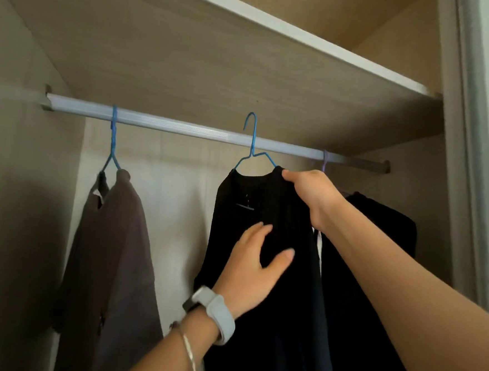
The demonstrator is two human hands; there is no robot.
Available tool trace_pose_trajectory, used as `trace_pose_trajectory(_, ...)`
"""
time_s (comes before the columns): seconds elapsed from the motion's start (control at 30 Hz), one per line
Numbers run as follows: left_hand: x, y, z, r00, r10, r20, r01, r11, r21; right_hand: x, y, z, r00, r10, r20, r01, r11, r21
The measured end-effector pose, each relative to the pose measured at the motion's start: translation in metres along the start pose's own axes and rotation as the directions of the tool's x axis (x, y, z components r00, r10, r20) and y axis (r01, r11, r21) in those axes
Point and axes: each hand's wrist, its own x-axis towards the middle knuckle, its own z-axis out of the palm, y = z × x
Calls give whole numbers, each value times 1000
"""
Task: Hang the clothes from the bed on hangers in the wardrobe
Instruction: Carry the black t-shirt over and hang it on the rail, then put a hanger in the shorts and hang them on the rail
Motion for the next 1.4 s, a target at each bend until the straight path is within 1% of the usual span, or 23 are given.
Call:
trace_pose_trajectory(0.17, 11, -16, 2, 998, -62, -8, 63, 998, 10, 40, -10, 45, 1000, -24, 6, 23, 999, 40)
trace_pose_trajectory(0.27, 18, -33, 8, 994, -85, -66, 92, 989, 113, 50, -1, 62, 1000, -4, 0, 4, 999, 33)
trace_pose_trajectory(0.37, 20, -52, 14, 979, -175, -99, 193, 959, 206, 53, 12, 68, 1000, 18, 10, -18, 999, 45)
trace_pose_trajectory(0.47, 14, -65, 19, 954, -274, -121, 298, 912, 283, 57, 25, 69, 997, 27, 69, -30, 999, 45)
trace_pose_trajectory(0.6, -1, -76, 25, 947, -249, -204, 314, 851, 421, 52, 43, 66, 993, 29, 113, -38, 996, 79)
trace_pose_trajectory(0.7, -16, -81, 31, 939, -224, -261, 318, 855, 410, 41, 55, 60, 983, -76, 165, 69, 996, 48)
trace_pose_trajectory(0.77, -28, -84, 34, 922, -248, -298, 351, 860, 370, 31, 70, 54, 966, -192, 170, 204, 978, -51)
trace_pose_trajectory(0.8, -34, -86, 36, 909, -269, -319, 376, 860, 346, 23, 80, 49, 948, -277, 158, 299, 944, -140)
trace_pose_trajectory(0.87, -50, -91, 41, 877, -329, -349, 437, 849, 298, 6, 107, 39, 885, -433, 173, 466, 817, -340)
trace_pose_trajectory(0.9, -60, -94, 44, 860, -370, -351, 473, 836, 280, -3, 123, 34, 868, -450, 208, 496, 780, -381)
trace_pose_trajectory(0.93, -71, -97, 48, 847, -408, -343, 505, 819, 273, -11, 139, 29, 871, -424, 249, 490, 785, -379)
trace_pose_trajectory(1.0, -97, -106, 58, 821, -485, -301, 564, 771, 295, -26, 176, 24, 888, -312, 338, 429, 828, -362)
trace_pose_trajectory(1.03, -114, -111, 64, 805, -523, -280, 592, 739, 322, -35, 196, 22, 884, -252, 393, 403, 837, -371)
trace_pose_trajectory(1.1, -156, -119, 75, 757, -611, -231, 649, 662, 375, -59, 242, 18, 864, -124, 488, 342, 856, -388)
trace_pose_trajectory(1.17, -206, -122, 85, 689, -699, -193, 710, 595, 378, -85, 294, 11, 822, 28, 569, 248, 882, -401)
trace_pose_trajectory(1.23, -262, -120, 93, 578, -798, -172, 792, 497, 353, -119, 347, 2, 763, 220, 607, 116, 878, -465)
trace_pose_trajectory(1.27, -292, -116, 94, 513, -840, -175, 833, 438, 339, -138, 372, -3, 718, 287, 634, 82, 870, -487)
trace_pose_trajectory(1.33, -352, -105, 97, 381, -901, -208, 903, 314, 294, -174, 420, -13, 606, 422, 674, 34, 833, -552)
trace_pose_trajectory(1.4, -412, -89, 98, 217, -942, -257, 965, 167, 201, -208, 461, -19, 478, 577, 662, -64, 775, -629)
